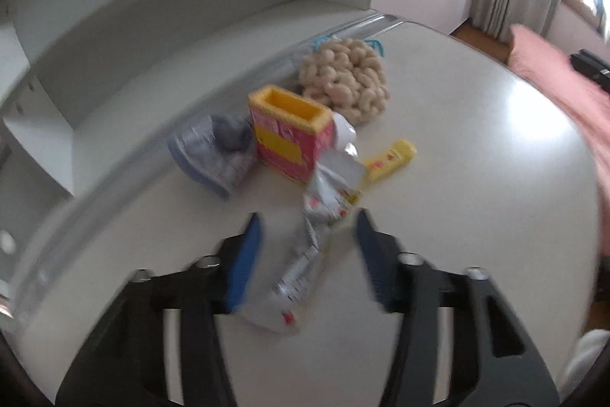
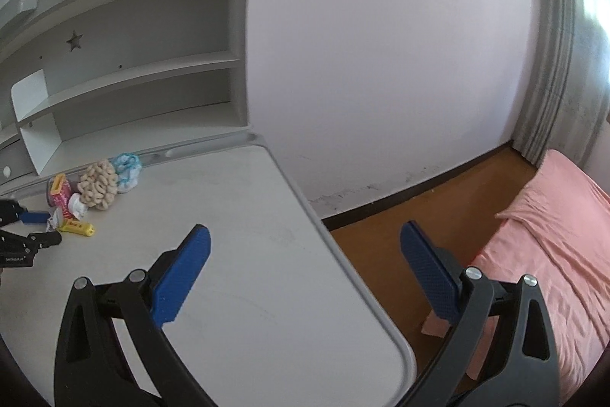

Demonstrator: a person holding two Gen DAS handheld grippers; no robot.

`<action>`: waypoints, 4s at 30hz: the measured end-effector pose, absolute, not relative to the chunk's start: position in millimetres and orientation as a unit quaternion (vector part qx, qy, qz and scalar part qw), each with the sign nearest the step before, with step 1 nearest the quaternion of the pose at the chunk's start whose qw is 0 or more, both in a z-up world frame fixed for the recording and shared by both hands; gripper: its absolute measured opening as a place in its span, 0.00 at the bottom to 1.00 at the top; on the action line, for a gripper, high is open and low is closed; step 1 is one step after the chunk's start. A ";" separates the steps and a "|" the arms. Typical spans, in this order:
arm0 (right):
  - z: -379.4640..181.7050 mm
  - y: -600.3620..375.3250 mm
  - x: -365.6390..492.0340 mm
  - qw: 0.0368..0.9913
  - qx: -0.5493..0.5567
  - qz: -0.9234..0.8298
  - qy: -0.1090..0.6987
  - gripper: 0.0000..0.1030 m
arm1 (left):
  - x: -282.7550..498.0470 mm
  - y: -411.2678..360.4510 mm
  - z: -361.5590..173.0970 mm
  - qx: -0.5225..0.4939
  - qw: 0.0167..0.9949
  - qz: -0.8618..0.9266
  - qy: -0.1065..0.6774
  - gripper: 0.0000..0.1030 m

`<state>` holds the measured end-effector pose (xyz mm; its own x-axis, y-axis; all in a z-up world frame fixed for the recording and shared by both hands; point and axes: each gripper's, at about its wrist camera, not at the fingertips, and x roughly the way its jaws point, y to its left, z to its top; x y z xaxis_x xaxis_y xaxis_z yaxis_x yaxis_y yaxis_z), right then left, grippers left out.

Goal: Collect trash
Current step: 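Grasp the silver wrapper with the left tool while the right grasps the puffed snack, then carry the wrapper and snack to the bin and open both tools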

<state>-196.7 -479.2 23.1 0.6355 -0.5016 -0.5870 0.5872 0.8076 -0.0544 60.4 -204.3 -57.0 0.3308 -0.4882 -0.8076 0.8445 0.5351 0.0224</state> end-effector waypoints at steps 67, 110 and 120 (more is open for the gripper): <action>-31.2 -422.3 -66.7 0.898 0.140 -0.042 0.416 0.19 | 91.5 -78.7 -30.6 0.083 0.853 -0.299 0.419 0.16; -197.1 -622.9 -431.7 0.736 0.446 -0.240 0.449 0.18 | -301.6 -465.3 -201.8 0.342 0.520 -0.640 0.450 0.16; -195.9 -632.7 -433.8 0.730 0.469 -0.247 0.431 0.77 | -312.9 -461.4 -185.3 0.336 0.556 -0.648 0.397 0.87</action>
